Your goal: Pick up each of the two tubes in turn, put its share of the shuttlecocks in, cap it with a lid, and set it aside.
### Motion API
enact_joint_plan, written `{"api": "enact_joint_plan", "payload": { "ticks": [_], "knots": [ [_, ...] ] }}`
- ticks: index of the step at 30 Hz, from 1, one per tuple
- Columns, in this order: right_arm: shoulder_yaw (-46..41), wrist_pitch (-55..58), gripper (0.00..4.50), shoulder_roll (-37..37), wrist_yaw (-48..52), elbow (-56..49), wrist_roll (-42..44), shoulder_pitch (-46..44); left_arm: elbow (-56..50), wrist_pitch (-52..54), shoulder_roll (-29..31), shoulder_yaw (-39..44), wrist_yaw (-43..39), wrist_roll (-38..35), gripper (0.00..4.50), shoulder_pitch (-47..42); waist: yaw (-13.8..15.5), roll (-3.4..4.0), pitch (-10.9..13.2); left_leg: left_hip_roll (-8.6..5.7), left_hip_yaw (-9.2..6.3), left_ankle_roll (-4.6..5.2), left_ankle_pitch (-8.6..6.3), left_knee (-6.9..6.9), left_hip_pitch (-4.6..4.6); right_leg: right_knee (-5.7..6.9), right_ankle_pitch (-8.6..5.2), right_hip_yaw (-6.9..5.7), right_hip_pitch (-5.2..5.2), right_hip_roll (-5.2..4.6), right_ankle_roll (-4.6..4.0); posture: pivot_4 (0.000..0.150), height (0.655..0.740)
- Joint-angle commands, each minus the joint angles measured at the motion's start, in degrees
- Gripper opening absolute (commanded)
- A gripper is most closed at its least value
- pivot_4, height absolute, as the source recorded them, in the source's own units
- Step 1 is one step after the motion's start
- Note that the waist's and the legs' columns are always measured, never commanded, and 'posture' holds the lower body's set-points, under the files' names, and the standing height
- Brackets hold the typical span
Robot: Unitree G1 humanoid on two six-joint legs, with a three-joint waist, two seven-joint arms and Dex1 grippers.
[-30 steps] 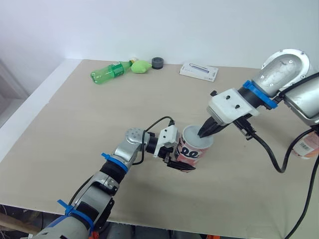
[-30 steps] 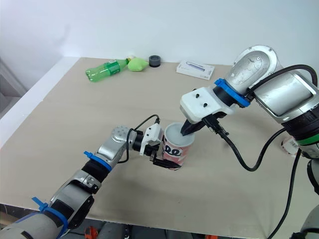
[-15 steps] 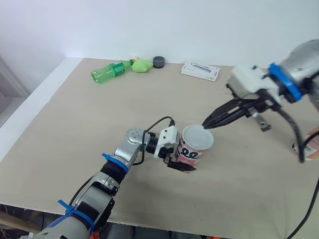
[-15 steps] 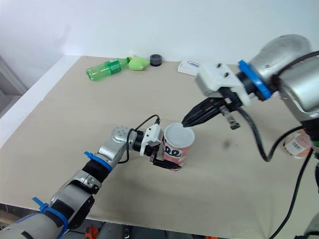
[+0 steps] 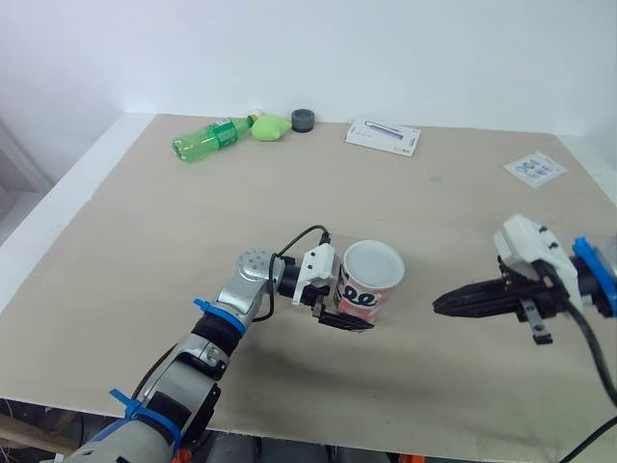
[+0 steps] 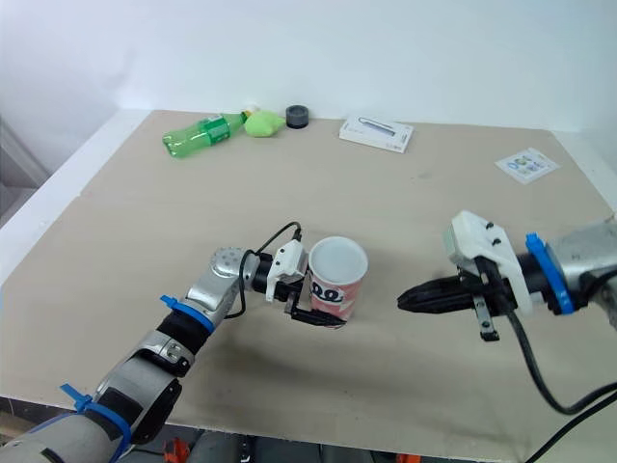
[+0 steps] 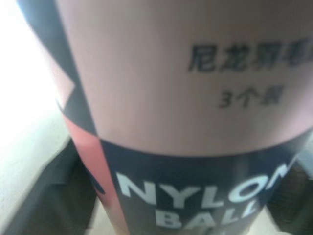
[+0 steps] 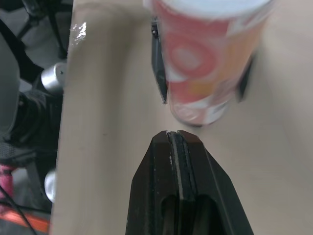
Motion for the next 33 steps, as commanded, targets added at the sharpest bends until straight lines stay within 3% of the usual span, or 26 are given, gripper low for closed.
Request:
{"api": "enact_joint_plan", "payload": {
  "ticks": [1, 5, 7, 8, 10, 13, 18, 23, 29, 33],
  "knots": [
    [-5.99, 1.13, 0.50, 2.60, -3.68, -2.86, 0.81, 2.01, -1.27, 1.90, 0.50, 1.20, -2.14, -2.01, 4.50, -0.03, -0.02, -0.02, 0.03, 0.02, 0.03, 0.00, 0.00, 0.02, -0.01, 0.00, -0.01, 0.01, -0.01, 0.01, 0.02, 0.150, 0.7294],
    [-8.10, 2.57, 1.71, 5.53, -5.77, -2.92, 2.10, 3.34, -2.10, 2.05, 0.31, 2.22, -1.10, -2.40, 4.50, -0.21, 0.04, -0.13, 0.09, -0.02, 0.05, -0.05, 0.05, 0.10, -0.03, -0.02, 0.04, 0.04, 0.02, -0.04, 0.15, 0.150, 0.7294],
    [-9.12, 3.09, 1.90, 6.72, -6.52, -3.00, 2.20, 4.91, -4.67, 7.07, 1.17, 2.43, -2.84, -4.32, 4.50, -0.05, 0.05, -0.13, 0.09, -0.03, 0.05, -0.05, 0.05, 0.11, -0.05, -0.02, 0.04, 0.05, 0.01, -0.04, 0.15, 0.150, 0.7294],
    [-9.60, 3.32, 2.55, 7.25, -6.69, -3.17, 2.32, 5.89, -5.52, 6.52, 1.64, 2.52, -2.64, -4.07, 4.50, 0.18, 0.05, -0.17, 0.11, -0.03, 0.05, -0.05, 0.05, 0.11, -0.05, -0.03, 0.04, 0.05, 0.00, -0.04, 0.15, 0.150, 0.7294],
    [-10.00, 3.48, 3.13, 7.83, -7.26, -3.57, 1.98, 7.28, -7.75, 7.87, 3.00, 2.32, -3.03, -4.07, 4.50, 0.86, 0.05, -0.18, 0.12, -0.02, 0.03, -0.05, 0.05, 0.08, -0.08, -0.03, 0.02, 0.03, -0.01, -0.02, 0.15, 0.150, 0.7294],
    [-10.72, 4.11, 4.40, 8.46, -7.71, -4.27, 2.37, 9.17, -10.98, 7.10, 6.32, 1.48, -3.43, -2.54, 4.50, 2.63, -0.04, -0.17, 0.11, -0.01, 0.04, -0.05, 0.04, 0.01, -0.05, -0.03, 0.00, 0.05, -0.03, -0.01, 0.12, 0.150, 0.7294],
    [-10.63, 3.57, 4.40, 9.20, -8.40, -4.49, 0.26, 12.59, -17.34, 7.38, 13.73, 2.42, -4.13, -2.31, 4.50, 6.80, 0.02, -0.22, 0.13, 0.01, 0.03, -0.05, 0.05, 0.01, -0.03, -0.03, 0.01, 0.04, -0.01, -0.01, 0.11, 0.150, 0.7294],
    [-7.22, 0.04, 4.40, 13.54, -13.09, -6.42, -3.31, 13.92, -29.72, 14.16, 21.15, 8.33, -3.24, -8.88, 4.50, 12.68, 0.00, -0.38, 0.24, 0.05, 0.05, -0.05, 0.05, 0.01, -0.03, -0.03, 0.01, 0.04, -0.02, -0.03, 0.10, 0.150, 0.7294],
    [5.86, -2.70, 4.40, 20.12, -19.10, -8.34, -9.20, 12.23, -47.06, 24.22, 32.42, 17.53, -0.56, -16.90, 4.50, 23.74, -0.23, -0.49, 0.31, 0.19, 0.06, -0.06, 0.05, -0.07, 0.02, -0.03, -0.03, 0.00, -0.03, 0.03, -0.02, 0.150, 0.7294],
    [13.08, -5.55, 4.40, 25.03, -22.12, -5.22, -13.67, 8.54, -52.51, 26.95, 36.09, 22.02, 1.68, -20.39, 4.50, 28.54, 0.00, -0.65, 0.43, 0.19, 0.09, -0.06, 0.05, -0.10, 0.08, -0.02, -0.04, -0.02, -0.03, -0.01, -0.08, 0.150, 0.7294]
  ]
}}
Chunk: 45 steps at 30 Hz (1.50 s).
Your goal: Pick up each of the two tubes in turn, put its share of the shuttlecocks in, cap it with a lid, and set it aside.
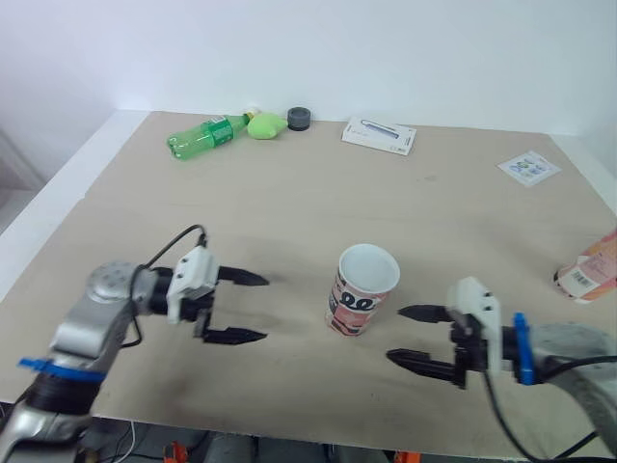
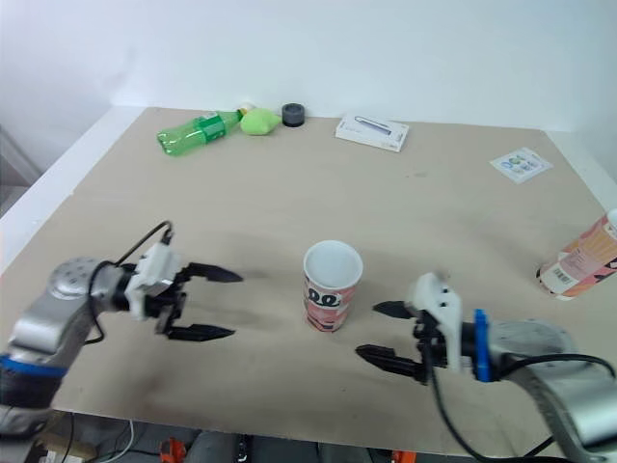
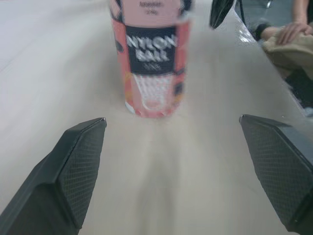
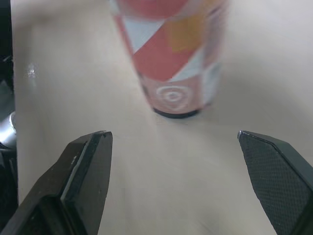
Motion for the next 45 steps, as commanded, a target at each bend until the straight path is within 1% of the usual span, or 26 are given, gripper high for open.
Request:
{"api": "enact_joint_plan", "payload": {
  "ticks": [1, 5, 8, 9, 15, 21, 27, 33, 34, 36, 38, 45],
  "knots": [
    [5.14, -3.80, 4.40, 4.32, -3.14, 2.58, -4.22, -4.63, -6.55, 1.98, 2.64, 4.97, 2.60, -4.13, 4.50, 2.94, 0.20, -0.15, 0.09, 0.05, -0.03, -0.06, 0.04, 0.01, 0.00, 0.00, 0.03, -0.08, 0.01, 0.01, -0.04, 0.150, 0.7294],
    [8.99, -5.85, 4.40, 8.24, -3.75, 5.17, -5.80, -8.99, -9.85, 0.64, 3.51, 7.58, 3.55, -5.27, 4.50, 6.68, 0.42, -0.27, 0.13, 0.02, 0.05, -0.21, 0.15, 0.04, -0.02, -0.04, -0.04, -0.09, 0.02, -0.12, -0.21, 0.150, 0.7294],
    [10.46, -6.14, 4.40, 10.08, -3.58, 5.99, -6.01, -11.00, -11.64, 1.69, 3.46, 9.30, 5.90, -6.72, 4.50, 8.07, 0.15, -0.36, 0.19, 0.10, 0.14, -0.21, 0.15, 0.00, -0.01, -0.05, 0.02, -0.07, -0.04, -0.10, -0.26, 0.150, 0.7294],
    [10.71, -5.98, 4.40, 10.59, -3.61, 6.50, -5.97, -11.61, -12.00, 1.69, 3.55, 9.41, 6.29, -6.81, 4.50, 8.41, 0.12, -0.36, 0.20, 0.14, 0.11, -0.21, 0.15, -0.02, 0.00, -0.04, 0.08, -0.13, -0.04, -0.05, -0.14, 0.150, 0.7294],
    [10.80, -7.02, 4.40, 13.22, -3.53, 9.39, -5.66, -14.76, -13.56, 1.23, 3.58, 8.46, 7.85, -6.54, 4.50, 10.63, 0.10, -0.36, 0.20, 0.22, 0.05, -0.21, 0.15, -0.11, 0.00, -0.03, 0.08, -0.23, -0.06, 0.03, -0.22, 0.150, 0.7294],
    [9.25, -5.45, 4.40, 12.95, -1.76, 6.84, -2.04, -15.15, -12.93, 1.48, 3.13, 7.03, 8.34, -6.46, 4.50, 10.84, 0.11, -0.36, 0.20, 0.22, 0.07, -0.22, 0.15, -0.11, 0.00, -0.03, 0.08, -0.22, -0.06, 0.02, -0.22, 0.150, 0.7294],
    [9.66, -5.84, 4.40, 12.90, -2.22, 7.17, -2.69, -15.58, -11.20, 1.74, 2.81, 5.52, 8.87, -6.46, 4.50, 8.48, 0.11, -0.36, 0.20, 0.22, 0.06, -0.22, 0.15, -0.11, 0.00, -0.03, 0.08, -0.23, -0.07, 0.03, -0.22, 0.150, 0.7294],
    [10.38, -6.38, 4.40, 14.17, -2.60, 7.99, -2.97, -15.96, -10.62, 1.66, 2.90, 4.85, 8.82, -6.57, 4.50, 8.18, 0.11, -0.35, 0.20, 0.23, 0.07, -0.22, 0.15, -0.12, 0.00, -0.03, 0.08, -0.23, -0.08, 0.03, -0.23, 0.150, 0.7294],
    [10.45, -6.39, 4.17, 14.38, -2.65, 8.15, -3.04, -16.02, -10.63, 1.68, 2.91, 4.76, 8.84, -6.57, 4.50, 8.22, 0.11, -0.36, 0.20, 0.23, 0.07, -0.22, 0.15, -0.12, 0.00, -0.03, 0.08, -0.23, -0.09, 0.03, -0.23, 0.150, 0.7294],
    [10.36, -6.56, 3.55, 14.63, -2.37, 8.20, -2.93, -15.80, -10.71, 1.74, 2.95, 4.66, 8.85, -6.61, 4.50, 8.39, 0.10, -0.35, 0.20, 0.23, 0.07, -0.22, 0.15, -0.12, 0.00, -0.03, 0.08, -0.23, -0.09, 0.04, -0.23, 0.150, 0.7294],
    [10.23, -6.43, 3.20, 14.61, -3.03, 8.56, -3.61, -15.83, -10.82, 1.73, 2.96, 4.63, 8.89, -6.60, 4.50, 8.50, 0.10, -0.36, 0.20, 0.22, 0.07, -0.22, 0.15, -0.12, -0.01, -0.03, 0.08, -0.23, -0.09, 0.03, -0.23, 0.150, 0.7294],
    [7.80, -5.92, 3.20, 13.07, -2.17, 7.59, -2.19, -15.07, -10.80, 2.16, 2.91, 4.12, 8.75, -6.75, 4.50, 8.59, 0.11, -0.35, 0.20, 0.23, 0.07, -0.22, 0.15, -0.12, 0.00, -0.03, 0.08, -0.23, -0.09, 0.03, -0.23, 0.150, 0.7294]
  ]
}}
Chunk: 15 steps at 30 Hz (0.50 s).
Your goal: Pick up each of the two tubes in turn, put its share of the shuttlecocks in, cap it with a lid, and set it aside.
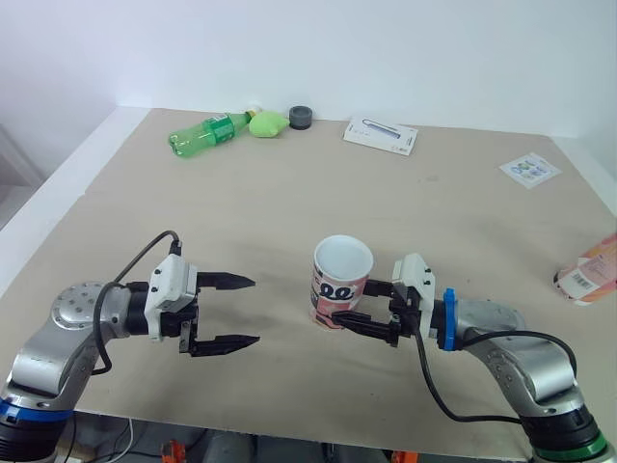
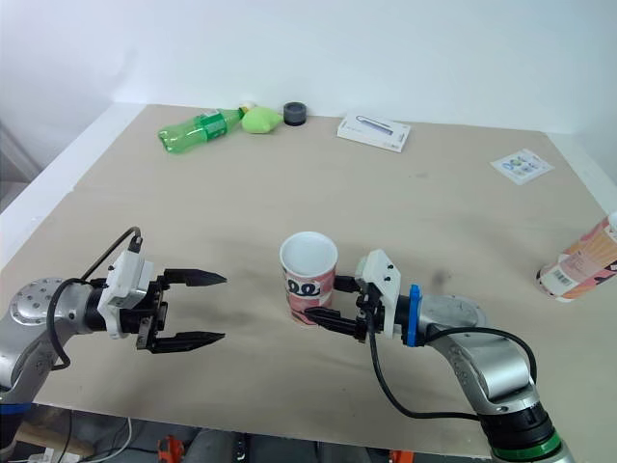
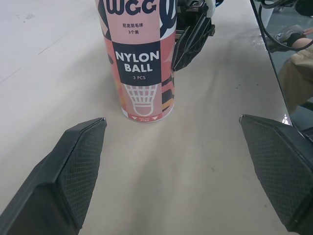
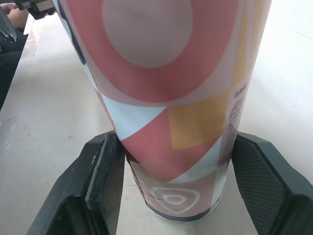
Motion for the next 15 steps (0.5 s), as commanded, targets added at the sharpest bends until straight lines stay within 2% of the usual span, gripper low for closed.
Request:
{"api": "enact_joint_plan", "payload": {
  "ticks": [1, 5, 9, 15],
  "knots": [
    [-4.24, 0.26, 3.20, -1.58, 0.16, -1.82, 2.21, 0.20, -0.71, -0.12, -0.08, -0.33, -0.22, -1.15, 4.50, -0.06, 0.00, 0.00, 0.00, 0.00, 0.00, 0.00, 0.00, 0.00, 0.00, 0.00, 0.00, 0.00, 0.00, 0.00, 0.00, 0.150, 0.7294],
    [-10.43, 2.08, 3.20, -3.80, 0.02, -4.51, 6.03, 2.08, -0.66, 0.11, -0.76, -1.87, -0.40, -1.29, 4.50, -1.12, 0.02, 0.01, 0.01, -0.04, 0.00, 0.00, 0.00, 0.00, -0.02, 0.00, -0.01, 0.02, 0.00, -0.03, 0.01, 0.150, 0.7294],
    [-20.67, 3.91, 3.20, -4.66, -3.44, -6.98, 9.62, 6.41, 0.37, 1.73, -3.37, -4.27, 1.23, -1.61, 4.50, -5.33, 0.16, -0.01, 0.02, -0.06, -0.05, 0.00, 0.00, 0.00, -0.04, 0.00, -0.02, 0.02, 0.03, -0.01, 0.03, 0.150, 0.7294],
    [-33.18, 4.73, 3.20, 0.65, -15.46, -10.34, 10.78, 12.97, 5.21, 0.98, -8.48, -9.44, 2.45, 1.27, 4.50, -12.47, 0.50, 0.00, 0.02, -0.19, -0.01, 0.01, 0.01, 0.04, -0.08, 0.01, -0.01, 0.15, 0.04, -0.04, 0.17, 0.150, 0.7294]
  ]
}}
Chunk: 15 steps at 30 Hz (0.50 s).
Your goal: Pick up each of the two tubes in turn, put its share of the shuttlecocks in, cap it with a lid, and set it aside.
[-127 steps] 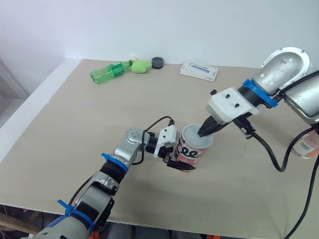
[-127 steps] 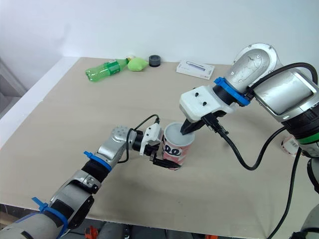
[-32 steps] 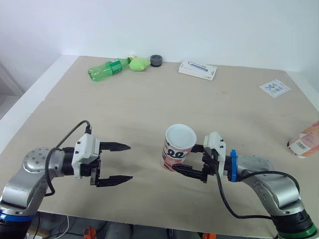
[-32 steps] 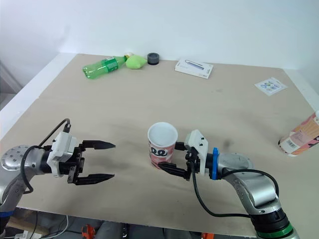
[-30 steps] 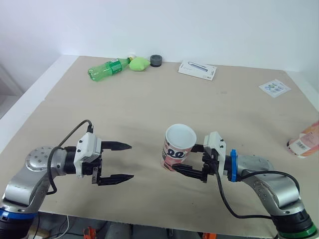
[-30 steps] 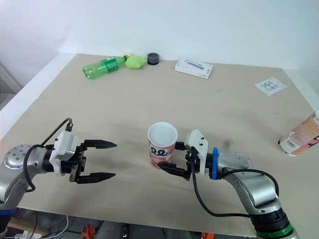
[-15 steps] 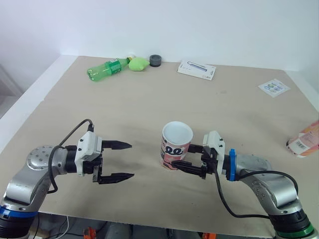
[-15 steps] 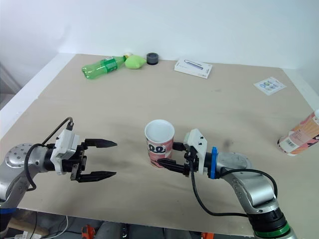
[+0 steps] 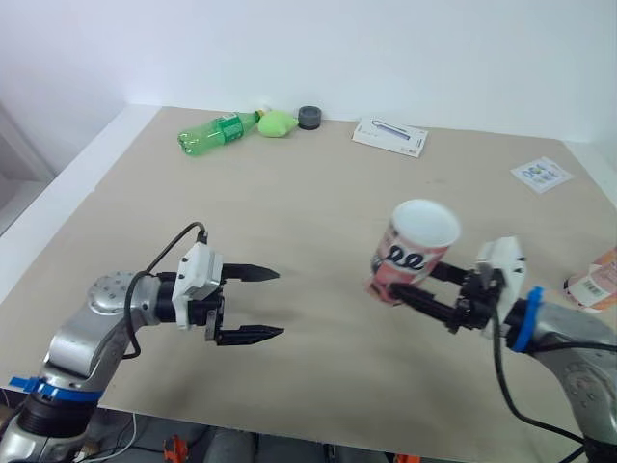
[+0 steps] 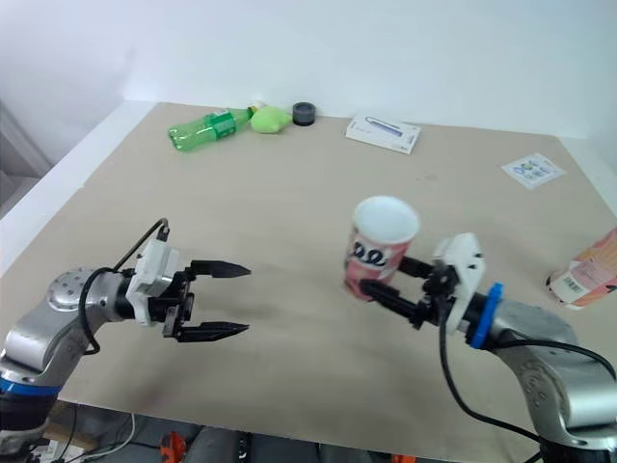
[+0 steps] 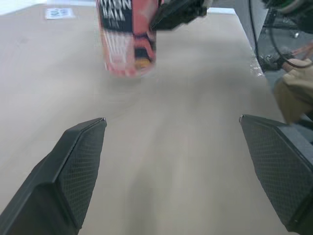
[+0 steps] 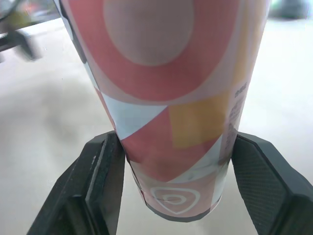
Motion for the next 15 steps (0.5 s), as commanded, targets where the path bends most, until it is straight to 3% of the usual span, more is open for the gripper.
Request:
{"api": "enact_joint_plan", "payload": {
  "ticks": [1, 10, 15],
  "knots": [
    [-6.09, -1.13, 3.20, 3.94, -8.58, -3.41, -0.60, 2.85, 2.35, -0.81, -3.04, -3.02, -0.21, 0.78, 4.50, -4.10, -0.28, 0.01, 0.00, 0.01, -0.02, 0.00, 0.00, -0.01, 0.02, 0.00, 0.00, -0.01, 0.01, 0.03, -0.01, 0.150, 0.7294],
    [-7.18, -8.93, 3.20, 11.78, -23.45, 2.48, -12.66, 4.19, 10.67, -4.44, -7.24, -6.26, -3.87, 3.09, 4.50, -10.25, -0.51, 0.10, -0.05, -0.06, 0.03, 0.00, 0.02, -0.01, 0.03, 0.01, 0.04, 0.09, -0.02, 0.01, 0.05, 0.150, 0.7294],
    [-11.19, -11.78, 3.20, 13.61, -31.20, 11.54, -16.52, 1.97, 12.75, -5.42, -9.26, -7.45, -3.52, 4.61, 4.50, -12.42, -0.53, 0.11, -0.05, -0.13, 0.05, 0.00, 0.02, -0.01, 0.02, 0.01, 0.09, 0.10, 0.01, -0.06, -0.03, 0.150, 0.7294]
  ]
}}
